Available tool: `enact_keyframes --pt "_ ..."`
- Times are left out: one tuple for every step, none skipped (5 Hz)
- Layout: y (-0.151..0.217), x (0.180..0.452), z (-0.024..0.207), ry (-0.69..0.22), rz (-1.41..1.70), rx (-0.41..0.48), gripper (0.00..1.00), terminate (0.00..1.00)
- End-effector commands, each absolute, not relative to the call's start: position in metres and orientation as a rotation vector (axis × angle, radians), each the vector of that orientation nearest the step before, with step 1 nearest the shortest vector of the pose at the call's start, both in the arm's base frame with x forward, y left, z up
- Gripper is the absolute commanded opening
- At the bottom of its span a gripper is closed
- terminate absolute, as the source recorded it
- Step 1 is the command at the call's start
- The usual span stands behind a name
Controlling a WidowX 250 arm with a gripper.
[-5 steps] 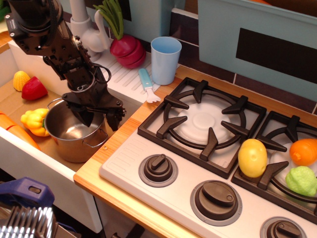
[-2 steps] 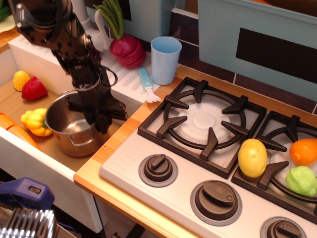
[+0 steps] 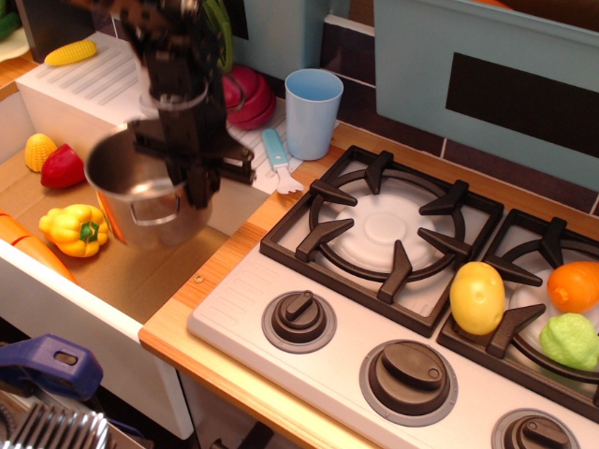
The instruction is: Put pot or pan on stove
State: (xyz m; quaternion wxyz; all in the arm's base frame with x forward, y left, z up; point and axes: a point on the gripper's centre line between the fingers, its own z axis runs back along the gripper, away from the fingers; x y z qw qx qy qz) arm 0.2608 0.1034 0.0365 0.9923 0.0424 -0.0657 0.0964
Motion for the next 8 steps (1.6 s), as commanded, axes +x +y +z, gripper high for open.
enact_keyframes --pt "0.066 0.266 0.092 -0.24 0.115 0.147 0.0 0.0" --pt "0.032 0.275 0.099 -0.299 -0.055 0.115 0.0 0.0" --pt "0.0 0.295 0.106 -0.303 -0.101 0.062 0.0 0.0" --pt "-0.034 0.303 0.107 -0.323 -0.064 0.072 0.0 0.0" --pt "-0.057 0.316 0.111 -0.316 -0.052 0.027 0.0 0.0" --pt "-0.074 0.321 0.109 -0.353 0.012 0.037 0.0 0.0" --pt "-0.074 0.321 0.109 -0.353 0.012 0.037 1.0 0.0" --pt "-0.074 0.321 0.109 -0.353 0.012 0.037 1.0 1.0"
